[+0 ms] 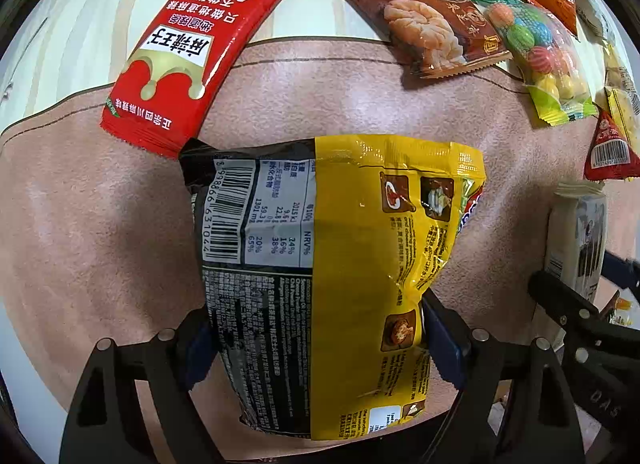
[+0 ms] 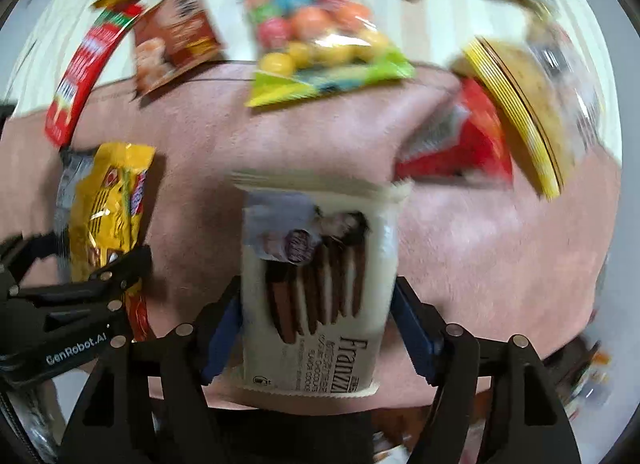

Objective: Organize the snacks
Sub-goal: 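Carry the yellow-black bag with left tool while right tool carries the Franzzi pack into the box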

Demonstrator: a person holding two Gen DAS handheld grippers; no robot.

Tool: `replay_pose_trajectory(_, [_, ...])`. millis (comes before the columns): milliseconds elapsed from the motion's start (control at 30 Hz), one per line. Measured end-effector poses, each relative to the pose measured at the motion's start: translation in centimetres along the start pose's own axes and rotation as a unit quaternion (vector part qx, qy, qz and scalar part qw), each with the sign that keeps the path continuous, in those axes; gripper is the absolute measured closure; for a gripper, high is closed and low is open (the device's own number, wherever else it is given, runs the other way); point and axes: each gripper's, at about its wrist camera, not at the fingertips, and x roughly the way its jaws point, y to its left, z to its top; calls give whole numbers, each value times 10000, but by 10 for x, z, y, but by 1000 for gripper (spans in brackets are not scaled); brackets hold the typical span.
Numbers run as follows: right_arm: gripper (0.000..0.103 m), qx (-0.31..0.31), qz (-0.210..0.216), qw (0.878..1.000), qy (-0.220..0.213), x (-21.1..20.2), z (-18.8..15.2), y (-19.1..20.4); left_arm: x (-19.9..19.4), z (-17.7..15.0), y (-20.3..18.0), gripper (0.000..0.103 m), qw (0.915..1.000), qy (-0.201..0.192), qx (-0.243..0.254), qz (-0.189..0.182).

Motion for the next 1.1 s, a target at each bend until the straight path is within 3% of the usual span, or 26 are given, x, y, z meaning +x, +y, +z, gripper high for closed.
replay_pose_trajectory(133, [29, 600, 55, 9982, 75, 7, -17, -24, -12, 12, -4, 18, 10000, -71, -40, 52])
replay_pose_trajectory(200, [39, 648, -4, 9979, -27, 6, -24, -27, -19, 9, -6, 18, 9999, -119, -37, 77])
replay_pose_trajectory(467, [42, 362, -195, 9968, -683, -22, -41, -21, -48, 3, -26, 19, 9991, -341, -35, 246])
replay_pose_trajectory(700, [44, -128, -180, 9889, -1472, -95, -48, -25, -103, -3, -39, 19, 9962, -819, -205, 228])
replay_pose_trajectory(1000, [44, -403, 127, 9704, -2378, -185, -2, -8, -197, 7, -51, 19, 9855, -1645, -422, 9])
replay_pose_trajectory(1100, [44, -379, 243, 9658, -2554, -199, 33, 0, -228, 23, -57, 19, 9804, -1923, -434, -67])
